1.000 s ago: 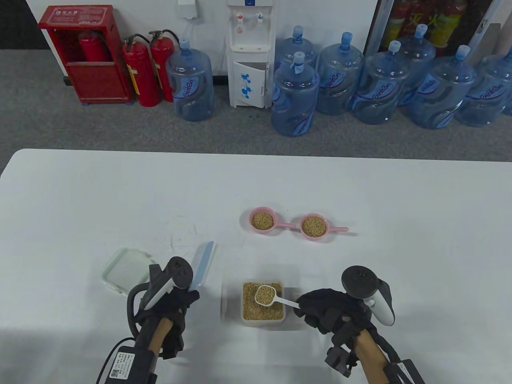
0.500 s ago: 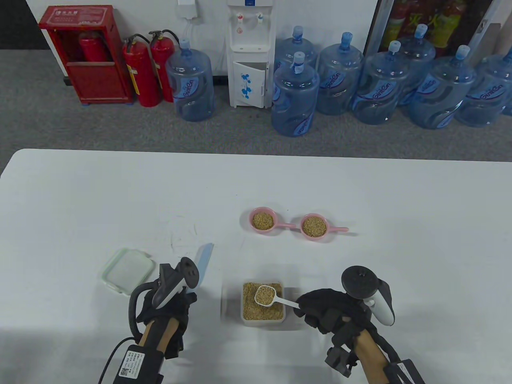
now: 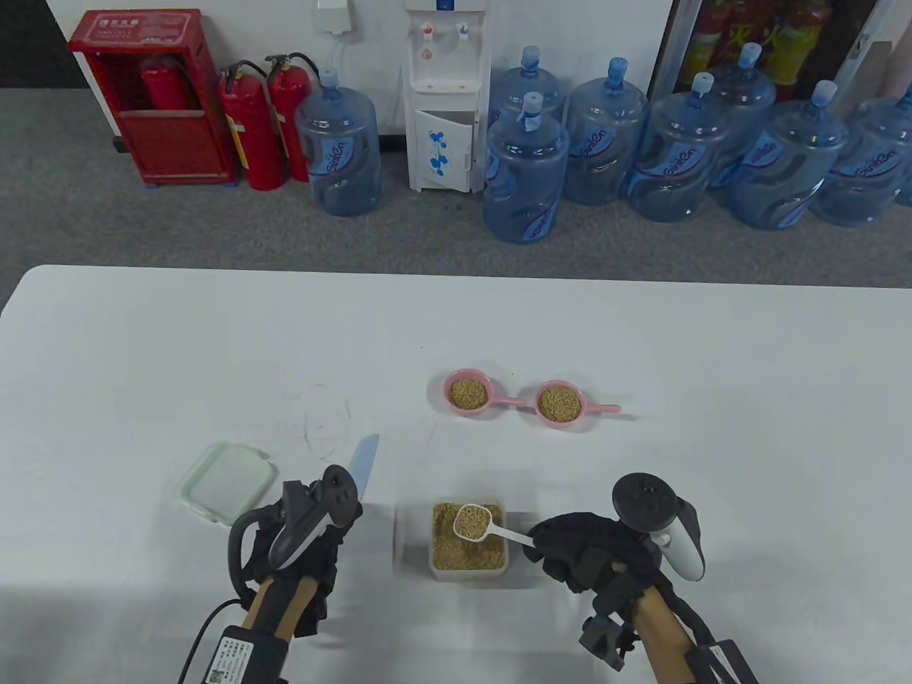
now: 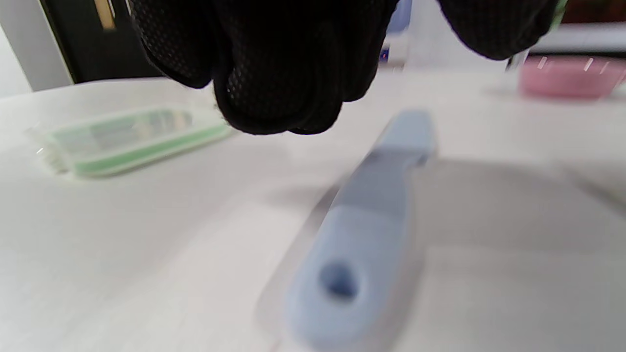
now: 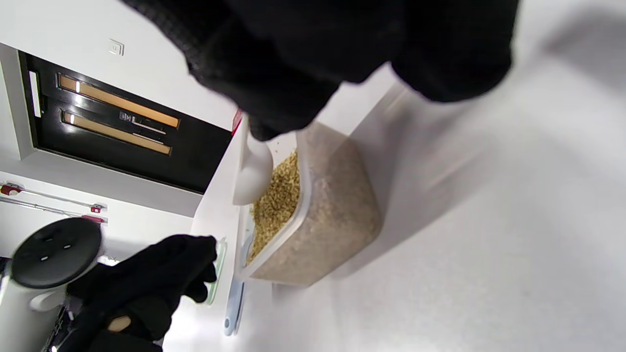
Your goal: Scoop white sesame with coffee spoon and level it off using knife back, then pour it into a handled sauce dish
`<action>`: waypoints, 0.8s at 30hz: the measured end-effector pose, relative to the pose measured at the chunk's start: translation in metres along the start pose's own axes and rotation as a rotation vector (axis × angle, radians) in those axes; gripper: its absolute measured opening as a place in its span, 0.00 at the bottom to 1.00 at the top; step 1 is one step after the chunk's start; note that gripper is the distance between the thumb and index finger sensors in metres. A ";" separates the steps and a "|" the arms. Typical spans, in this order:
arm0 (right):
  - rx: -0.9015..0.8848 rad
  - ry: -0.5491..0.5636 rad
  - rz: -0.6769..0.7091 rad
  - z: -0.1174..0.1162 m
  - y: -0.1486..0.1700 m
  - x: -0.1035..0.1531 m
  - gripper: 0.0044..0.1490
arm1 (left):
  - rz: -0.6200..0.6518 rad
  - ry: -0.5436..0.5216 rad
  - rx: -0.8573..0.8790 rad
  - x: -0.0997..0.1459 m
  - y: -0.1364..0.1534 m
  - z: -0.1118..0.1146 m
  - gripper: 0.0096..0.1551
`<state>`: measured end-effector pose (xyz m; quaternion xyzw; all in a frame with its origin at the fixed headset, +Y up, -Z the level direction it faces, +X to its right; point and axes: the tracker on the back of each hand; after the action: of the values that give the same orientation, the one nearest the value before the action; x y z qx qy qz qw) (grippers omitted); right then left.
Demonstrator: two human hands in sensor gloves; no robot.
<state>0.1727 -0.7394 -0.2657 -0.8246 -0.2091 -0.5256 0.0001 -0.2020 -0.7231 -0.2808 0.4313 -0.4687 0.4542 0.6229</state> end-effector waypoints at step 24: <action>-0.114 0.041 0.048 0.005 -0.007 0.002 0.27 | 0.220 -0.130 0.073 0.004 -0.007 -0.002 0.52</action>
<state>0.1749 -0.7313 -0.2677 -0.8172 -0.1588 -0.5532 -0.0298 -0.1946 -0.7220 -0.2777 0.4279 -0.5357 0.5078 0.5216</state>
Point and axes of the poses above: the tracker on the back of each hand, its own y axis roughly to the little-finger side, its own x axis roughly from the fingertips to the wrist, z = x × y, and after that the axes turned 12 degrees about -x, right-handed
